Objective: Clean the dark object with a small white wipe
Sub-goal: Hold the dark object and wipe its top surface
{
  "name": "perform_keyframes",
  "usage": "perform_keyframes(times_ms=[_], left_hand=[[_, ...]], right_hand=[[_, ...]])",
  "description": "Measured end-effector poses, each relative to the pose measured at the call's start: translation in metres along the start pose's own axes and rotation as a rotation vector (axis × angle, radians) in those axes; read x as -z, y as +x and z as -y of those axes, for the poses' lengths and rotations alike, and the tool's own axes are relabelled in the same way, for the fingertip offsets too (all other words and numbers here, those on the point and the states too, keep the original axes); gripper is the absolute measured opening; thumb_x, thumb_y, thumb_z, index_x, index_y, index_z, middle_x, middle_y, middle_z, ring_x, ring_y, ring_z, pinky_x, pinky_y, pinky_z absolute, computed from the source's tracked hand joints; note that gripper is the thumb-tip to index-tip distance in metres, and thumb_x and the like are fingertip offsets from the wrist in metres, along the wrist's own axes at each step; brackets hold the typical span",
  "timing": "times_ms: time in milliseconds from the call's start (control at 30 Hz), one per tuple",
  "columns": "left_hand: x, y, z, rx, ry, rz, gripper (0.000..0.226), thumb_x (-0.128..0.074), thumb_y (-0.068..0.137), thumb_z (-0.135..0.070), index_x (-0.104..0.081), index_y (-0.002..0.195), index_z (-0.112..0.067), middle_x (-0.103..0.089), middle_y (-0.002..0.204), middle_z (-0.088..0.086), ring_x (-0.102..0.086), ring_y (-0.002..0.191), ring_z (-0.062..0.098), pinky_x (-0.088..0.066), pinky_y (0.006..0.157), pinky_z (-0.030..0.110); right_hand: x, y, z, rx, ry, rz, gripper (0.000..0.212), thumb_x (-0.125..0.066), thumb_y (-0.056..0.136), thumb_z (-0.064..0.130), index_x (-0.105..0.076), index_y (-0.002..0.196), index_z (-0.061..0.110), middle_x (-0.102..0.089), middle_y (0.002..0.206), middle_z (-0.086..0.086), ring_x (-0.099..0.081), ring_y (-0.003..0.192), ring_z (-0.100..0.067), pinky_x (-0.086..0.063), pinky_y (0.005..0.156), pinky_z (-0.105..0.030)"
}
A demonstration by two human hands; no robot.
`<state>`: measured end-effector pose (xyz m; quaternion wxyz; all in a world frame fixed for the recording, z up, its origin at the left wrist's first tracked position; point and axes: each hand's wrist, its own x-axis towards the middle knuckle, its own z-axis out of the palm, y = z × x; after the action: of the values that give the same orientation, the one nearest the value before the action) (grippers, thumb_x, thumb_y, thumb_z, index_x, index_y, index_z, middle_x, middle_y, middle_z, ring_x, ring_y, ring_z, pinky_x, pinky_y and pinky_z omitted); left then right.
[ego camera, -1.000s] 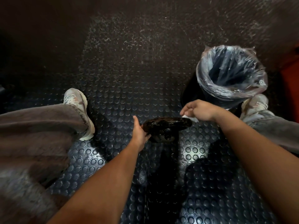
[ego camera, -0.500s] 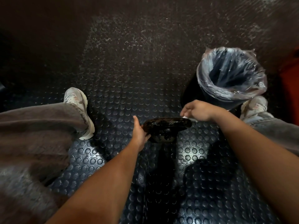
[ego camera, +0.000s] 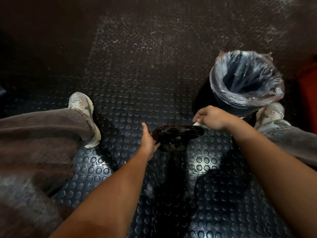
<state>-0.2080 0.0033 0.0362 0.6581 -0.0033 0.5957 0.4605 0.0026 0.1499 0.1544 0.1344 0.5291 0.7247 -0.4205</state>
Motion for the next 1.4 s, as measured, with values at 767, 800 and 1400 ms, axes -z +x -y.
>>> perform_keyframes(times_ms=[767, 800, 1400], left_hand=[[-0.002, 0.002, 0.001, -0.004, -0.008, -0.019, 0.1, -0.013, 0.091, -0.08, -0.045, 0.148, -0.005, -0.057, 0.144, 0.012, -0.05, 0.137, 0.026, -0.035, 0.118, 0.046], [-0.001, 0.003, 0.001, -0.003, -0.008, -0.019, 0.1, -0.013, 0.091, -0.081, -0.046, 0.147, -0.005, -0.057, 0.143, 0.012, -0.05, 0.137, 0.026, -0.035, 0.118, 0.046], [-0.002, 0.0, 0.0, 0.0, 0.0, -0.009, 0.098, -0.012, 0.092, -0.079, -0.049, 0.145, -0.005, -0.057, 0.144, 0.011, -0.049, 0.138, 0.026, -0.033, 0.12, 0.046]], right_hand=[[0.001, -0.005, 0.049, 0.134, -0.083, 0.094, 0.013, -0.065, 0.097, 0.016, -0.074, 0.099, 0.025, -0.068, 0.083, 0.014, -0.062, 0.079, -0.003, -0.046, 0.073, -0.021], [-0.001, -0.01, 0.043, 0.151, -0.01, 0.083, 0.012, -0.067, 0.096, 0.017, -0.073, 0.099, 0.026, -0.072, 0.085, 0.013, -0.064, 0.076, 0.0, -0.046, 0.07, -0.019], [0.003, -0.02, 0.03, 0.158, 0.065, 0.041, 0.013, -0.068, 0.095, 0.016, -0.073, 0.098, 0.028, -0.077, 0.088, 0.009, -0.068, 0.079, 0.001, -0.05, 0.07, -0.018]])
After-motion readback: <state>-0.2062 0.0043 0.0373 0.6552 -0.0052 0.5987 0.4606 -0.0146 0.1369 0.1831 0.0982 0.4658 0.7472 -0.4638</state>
